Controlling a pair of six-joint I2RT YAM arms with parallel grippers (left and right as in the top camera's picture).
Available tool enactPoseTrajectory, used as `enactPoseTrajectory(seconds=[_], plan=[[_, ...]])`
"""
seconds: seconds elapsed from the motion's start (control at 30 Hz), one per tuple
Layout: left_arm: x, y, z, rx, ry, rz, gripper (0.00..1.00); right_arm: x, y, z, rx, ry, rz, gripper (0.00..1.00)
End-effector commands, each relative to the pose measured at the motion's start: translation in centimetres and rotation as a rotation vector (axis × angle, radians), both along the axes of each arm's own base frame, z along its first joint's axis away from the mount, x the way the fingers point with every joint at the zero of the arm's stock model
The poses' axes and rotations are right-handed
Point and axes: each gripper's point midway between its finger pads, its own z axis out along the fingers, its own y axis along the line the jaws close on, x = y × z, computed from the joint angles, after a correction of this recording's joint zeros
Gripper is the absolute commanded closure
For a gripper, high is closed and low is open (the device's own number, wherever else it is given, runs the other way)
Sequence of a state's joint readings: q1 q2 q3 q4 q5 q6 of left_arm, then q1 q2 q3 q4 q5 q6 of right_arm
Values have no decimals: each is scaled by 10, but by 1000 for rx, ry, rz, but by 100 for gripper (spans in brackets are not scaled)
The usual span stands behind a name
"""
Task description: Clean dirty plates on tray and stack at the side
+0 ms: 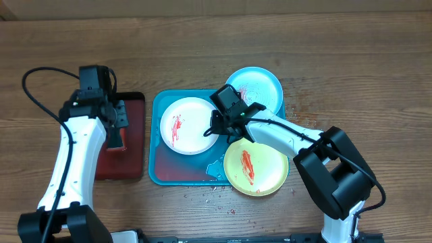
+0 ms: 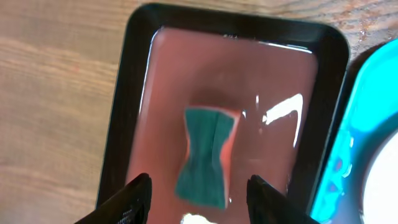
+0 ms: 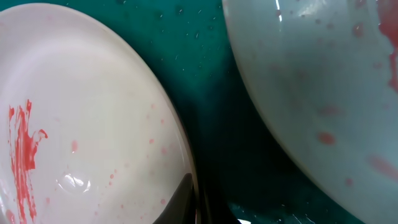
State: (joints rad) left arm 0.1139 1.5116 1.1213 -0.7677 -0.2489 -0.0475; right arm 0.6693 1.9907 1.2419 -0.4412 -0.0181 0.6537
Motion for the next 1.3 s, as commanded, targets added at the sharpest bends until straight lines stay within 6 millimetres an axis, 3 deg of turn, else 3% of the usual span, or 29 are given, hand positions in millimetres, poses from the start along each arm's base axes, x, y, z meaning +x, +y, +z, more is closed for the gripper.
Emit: enactPoseTrajectory(seconds=[0.0, 0.17, 0.53, 0.67, 0.77, 0.87, 1.27], plan=[[-3, 5, -12, 49, 42, -84, 50, -1, -2, -8, -25, 14, -6, 96], [-7, 7, -24, -4, 51, -91, 56, -2, -3, -8, -30, 16, -7, 96], [-10, -2, -90, -211, 184, -136, 52, -2, -3, -8, -31, 15, -4, 96], [-14, -3, -105, -225, 228, -132, 60, -2, -3, -8, -31, 14, -4, 96], [-14, -2, -111, -227, 237, -131, 67, -2, -3, -8, -31, 15, -4, 96], [-15, 0, -112, -213, 245, -124, 96, -2, -3, -8, -32, 15, -4, 96], [-18, 7, -116, -202, 250, -26, 96, -2, -3, -8, -32, 16, -5, 96]])
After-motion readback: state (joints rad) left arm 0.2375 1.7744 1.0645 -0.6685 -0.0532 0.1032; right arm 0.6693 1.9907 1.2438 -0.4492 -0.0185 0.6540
